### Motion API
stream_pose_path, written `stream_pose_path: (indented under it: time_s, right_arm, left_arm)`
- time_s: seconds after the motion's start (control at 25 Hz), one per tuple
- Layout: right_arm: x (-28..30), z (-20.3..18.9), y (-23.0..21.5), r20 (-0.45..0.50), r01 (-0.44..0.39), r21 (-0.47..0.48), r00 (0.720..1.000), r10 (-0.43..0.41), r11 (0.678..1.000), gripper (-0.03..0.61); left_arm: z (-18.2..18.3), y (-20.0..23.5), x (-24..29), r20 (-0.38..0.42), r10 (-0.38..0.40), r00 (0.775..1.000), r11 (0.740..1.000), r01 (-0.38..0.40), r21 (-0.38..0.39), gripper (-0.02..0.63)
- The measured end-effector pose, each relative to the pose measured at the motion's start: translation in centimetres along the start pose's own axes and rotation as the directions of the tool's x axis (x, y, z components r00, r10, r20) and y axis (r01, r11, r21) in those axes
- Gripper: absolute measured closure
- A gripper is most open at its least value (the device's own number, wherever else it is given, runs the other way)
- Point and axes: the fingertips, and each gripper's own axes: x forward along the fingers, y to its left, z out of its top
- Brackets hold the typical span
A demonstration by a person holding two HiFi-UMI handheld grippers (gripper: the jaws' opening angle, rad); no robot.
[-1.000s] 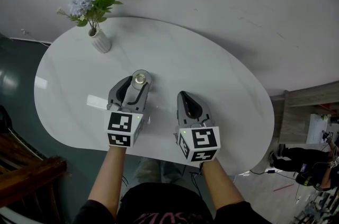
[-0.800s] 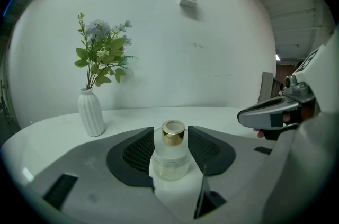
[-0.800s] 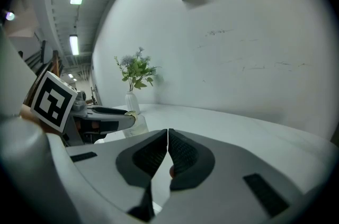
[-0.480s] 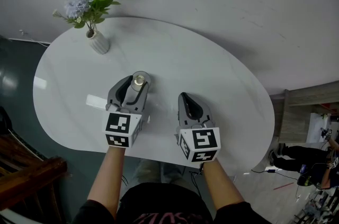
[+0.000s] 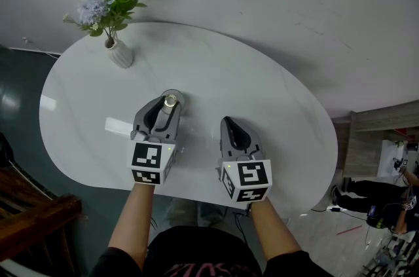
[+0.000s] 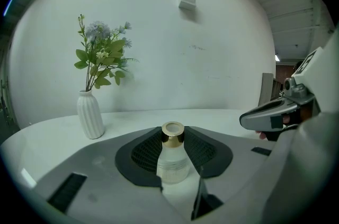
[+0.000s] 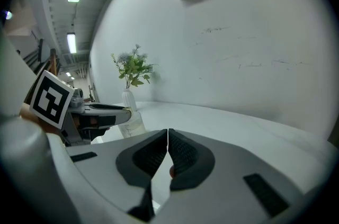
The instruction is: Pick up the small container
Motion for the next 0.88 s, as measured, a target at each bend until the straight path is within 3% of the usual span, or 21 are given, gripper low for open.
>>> stream_pose_path:
  time_s: [0.88]
  right_arm:
    - [0.30, 0.54, -0.64, -0.004, 0.014, 0.004, 1.000, -0.014, 1.000, 0.511]
  left_arm:
    - [0.05, 0.02, 0.02, 0.022, -0.012, 1.000, 1.000, 0.012, 0.010, 0.483]
